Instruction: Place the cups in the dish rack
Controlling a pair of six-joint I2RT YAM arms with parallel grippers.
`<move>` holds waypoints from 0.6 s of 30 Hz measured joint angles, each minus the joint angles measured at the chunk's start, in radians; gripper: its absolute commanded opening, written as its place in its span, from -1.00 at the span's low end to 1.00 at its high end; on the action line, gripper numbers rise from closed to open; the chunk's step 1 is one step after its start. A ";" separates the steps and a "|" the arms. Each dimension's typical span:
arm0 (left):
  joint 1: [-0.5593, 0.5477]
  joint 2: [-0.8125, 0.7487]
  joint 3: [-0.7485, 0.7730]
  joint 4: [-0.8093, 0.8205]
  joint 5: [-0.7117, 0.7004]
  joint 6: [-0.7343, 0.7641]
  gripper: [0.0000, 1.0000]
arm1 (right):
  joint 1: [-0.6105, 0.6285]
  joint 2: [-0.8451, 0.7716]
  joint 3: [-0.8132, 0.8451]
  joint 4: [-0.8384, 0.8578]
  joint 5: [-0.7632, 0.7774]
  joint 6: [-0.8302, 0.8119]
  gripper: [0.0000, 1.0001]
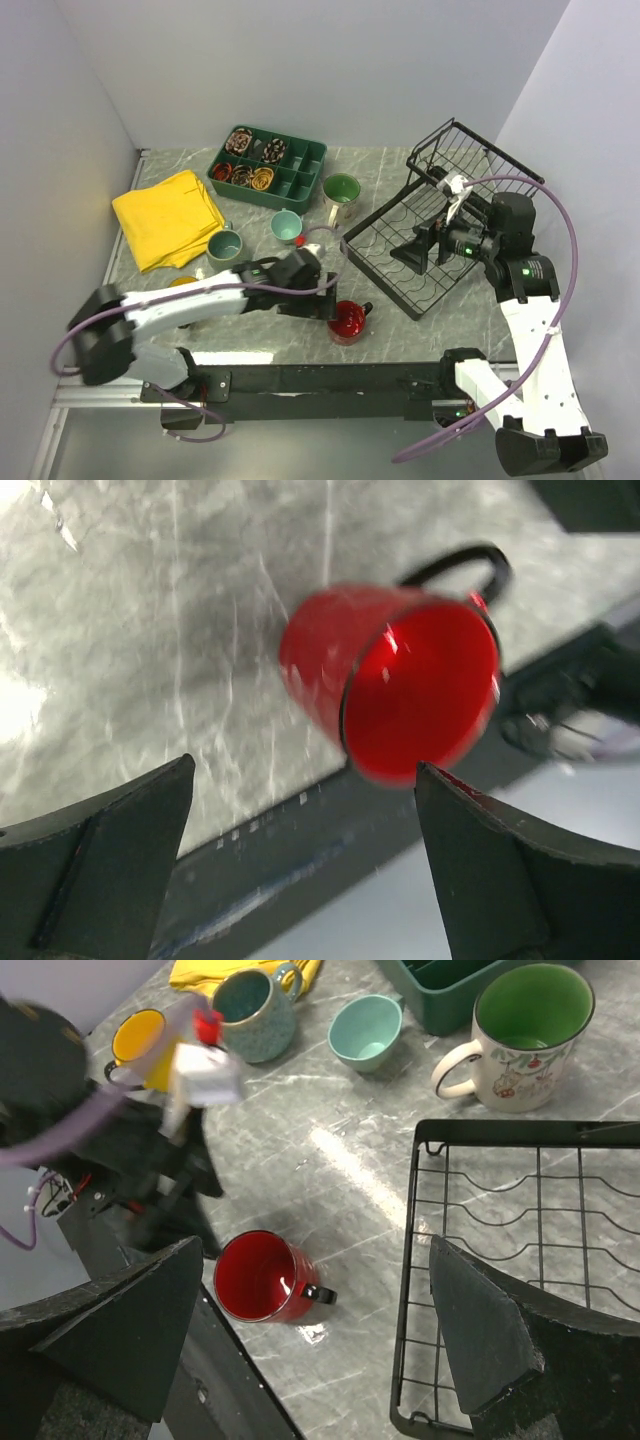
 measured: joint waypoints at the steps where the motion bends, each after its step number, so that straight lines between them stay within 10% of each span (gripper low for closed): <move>1: -0.014 0.042 0.023 -0.005 -0.022 -0.008 0.83 | 0.000 -0.002 -0.005 0.002 -0.002 0.000 1.00; 18: -0.141 0.352 0.304 -0.166 -0.253 -0.025 0.18 | 0.000 -0.032 -0.034 0.036 -0.004 0.006 1.00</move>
